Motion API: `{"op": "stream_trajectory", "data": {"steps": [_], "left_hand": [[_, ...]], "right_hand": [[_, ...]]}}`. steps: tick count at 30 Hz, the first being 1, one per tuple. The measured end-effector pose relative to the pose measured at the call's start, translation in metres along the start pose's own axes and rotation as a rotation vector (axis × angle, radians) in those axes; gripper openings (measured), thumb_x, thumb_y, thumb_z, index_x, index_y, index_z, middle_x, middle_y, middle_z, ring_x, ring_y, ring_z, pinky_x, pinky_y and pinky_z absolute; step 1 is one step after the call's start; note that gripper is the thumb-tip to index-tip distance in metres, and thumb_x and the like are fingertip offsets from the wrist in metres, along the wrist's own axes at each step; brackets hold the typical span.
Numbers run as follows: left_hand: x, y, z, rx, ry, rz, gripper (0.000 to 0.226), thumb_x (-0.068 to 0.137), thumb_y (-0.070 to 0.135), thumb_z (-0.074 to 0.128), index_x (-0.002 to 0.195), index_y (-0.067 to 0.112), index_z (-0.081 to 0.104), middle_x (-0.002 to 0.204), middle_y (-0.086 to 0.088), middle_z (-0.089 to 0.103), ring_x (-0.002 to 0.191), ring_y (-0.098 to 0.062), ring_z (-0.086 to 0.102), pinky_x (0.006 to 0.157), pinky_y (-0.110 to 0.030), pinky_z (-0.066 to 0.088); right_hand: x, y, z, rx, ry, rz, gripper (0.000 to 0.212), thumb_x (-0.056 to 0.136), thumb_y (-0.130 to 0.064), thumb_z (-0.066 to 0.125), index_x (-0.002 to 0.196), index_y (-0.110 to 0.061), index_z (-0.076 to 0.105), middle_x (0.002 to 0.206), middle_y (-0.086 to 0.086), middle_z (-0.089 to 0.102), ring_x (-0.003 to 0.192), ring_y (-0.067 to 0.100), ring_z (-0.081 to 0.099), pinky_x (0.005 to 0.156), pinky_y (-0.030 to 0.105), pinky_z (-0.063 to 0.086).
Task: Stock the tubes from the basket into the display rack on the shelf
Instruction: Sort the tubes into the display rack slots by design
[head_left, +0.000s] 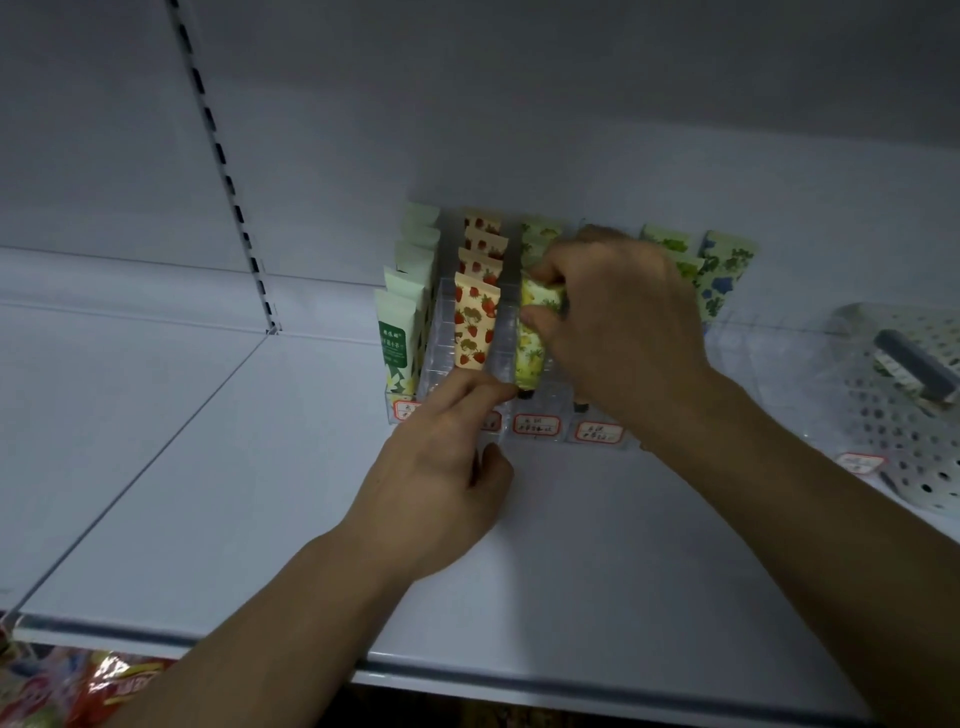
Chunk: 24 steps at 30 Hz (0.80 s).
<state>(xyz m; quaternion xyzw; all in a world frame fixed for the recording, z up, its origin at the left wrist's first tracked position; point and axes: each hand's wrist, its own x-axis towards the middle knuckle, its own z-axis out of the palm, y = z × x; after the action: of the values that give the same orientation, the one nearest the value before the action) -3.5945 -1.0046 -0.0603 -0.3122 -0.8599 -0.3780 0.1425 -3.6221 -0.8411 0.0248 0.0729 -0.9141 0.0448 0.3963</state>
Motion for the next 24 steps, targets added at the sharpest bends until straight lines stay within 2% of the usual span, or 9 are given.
{"op": "stream_trajectory", "data": {"steps": [5,8,13,15,17,19,21,24], "left_hand": [[-0.001,0.0,0.0,0.004,0.0,-0.001,0.051,0.085,0.002,0.057,0.132,0.021,0.057,0.127,0.012,0.052,0.078,0.01,0.053,0.068,0.0,0.033],[-0.001,0.001,0.001,0.015,-0.005,-0.007,0.05,0.086,0.005,0.056,0.134,0.021,0.057,0.13,0.013,0.052,0.075,0.006,0.054,0.068,-0.003,0.034],[-0.002,0.001,0.001,0.062,-0.007,0.016,0.05,0.085,0.011,0.054,0.133,0.019,0.058,0.13,0.009,0.052,0.07,0.001,0.053,0.069,-0.011,0.039],[-0.002,0.005,-0.001,0.106,-0.012,0.03,0.046,0.084,0.014,0.053,0.129,0.018,0.062,0.127,0.008,0.053,0.073,0.002,0.05,0.07,-0.015,0.042],[0.002,0.013,-0.003,0.163,-0.002,0.057,0.041,0.084,0.02,0.05,0.121,0.018,0.066,0.123,0.007,0.054,0.078,-0.001,0.053,0.068,-0.021,0.047],[0.013,0.027,-0.006,0.216,0.013,0.122,0.034,0.085,0.022,0.048,0.112,0.019,0.067,0.116,0.006,0.057,0.083,-0.005,0.056,0.067,-0.029,0.051],[0.031,0.044,-0.002,0.225,0.001,0.215,0.026,0.087,0.019,0.052,0.108,0.02,0.067,0.11,0.006,0.057,0.073,-0.001,0.049,0.064,-0.026,0.047],[0.06,0.075,0.016,0.17,-0.065,0.324,0.025,0.087,0.016,0.059,0.11,0.021,0.066,0.104,0.015,0.052,0.07,0.012,0.046,0.065,-0.006,0.035]], "right_hand": [[-0.009,-0.006,-0.001,-0.056,-0.089,0.002,0.028,0.092,-0.039,0.069,0.112,-0.019,0.07,0.109,0.002,0.067,0.097,0.025,0.066,0.074,0.031,0.045],[-0.008,-0.005,0.0,-0.08,-0.09,-0.015,0.021,0.093,-0.033,0.067,0.107,-0.018,0.071,0.103,0.003,0.067,0.092,0.026,0.066,0.069,0.029,0.039],[-0.027,0.006,-0.023,0.123,-0.146,-0.018,0.039,0.095,-0.035,0.063,0.13,-0.02,0.064,0.126,0.003,0.057,0.094,0.022,0.065,0.075,0.029,0.049],[-0.043,0.019,-0.033,0.179,-0.13,-0.004,0.038,0.095,-0.032,0.062,0.132,-0.02,0.062,0.126,0.0,0.055,0.078,0.014,0.062,0.072,0.029,0.051],[-0.057,0.039,-0.039,0.194,-0.133,0.027,0.033,0.095,-0.03,0.062,0.127,-0.021,0.065,0.121,-0.003,0.056,0.056,0.002,0.045,0.071,0.029,0.051],[-0.065,0.065,-0.046,0.192,-0.128,0.061,0.029,0.094,-0.029,0.064,0.122,-0.023,0.066,0.116,-0.005,0.058,0.05,-0.007,0.034,0.071,0.029,0.05],[-0.066,0.093,-0.058,0.177,-0.108,0.089,0.027,0.092,-0.026,0.066,0.119,-0.023,0.067,0.109,-0.004,0.062,0.054,-0.012,0.034,0.071,0.03,0.051],[-0.066,0.136,-0.085,0.1,-0.097,0.126,0.023,0.092,-0.026,0.065,0.114,-0.025,0.068,0.094,-0.008,0.067,0.058,-0.009,0.042,0.075,0.033,0.054]]}}
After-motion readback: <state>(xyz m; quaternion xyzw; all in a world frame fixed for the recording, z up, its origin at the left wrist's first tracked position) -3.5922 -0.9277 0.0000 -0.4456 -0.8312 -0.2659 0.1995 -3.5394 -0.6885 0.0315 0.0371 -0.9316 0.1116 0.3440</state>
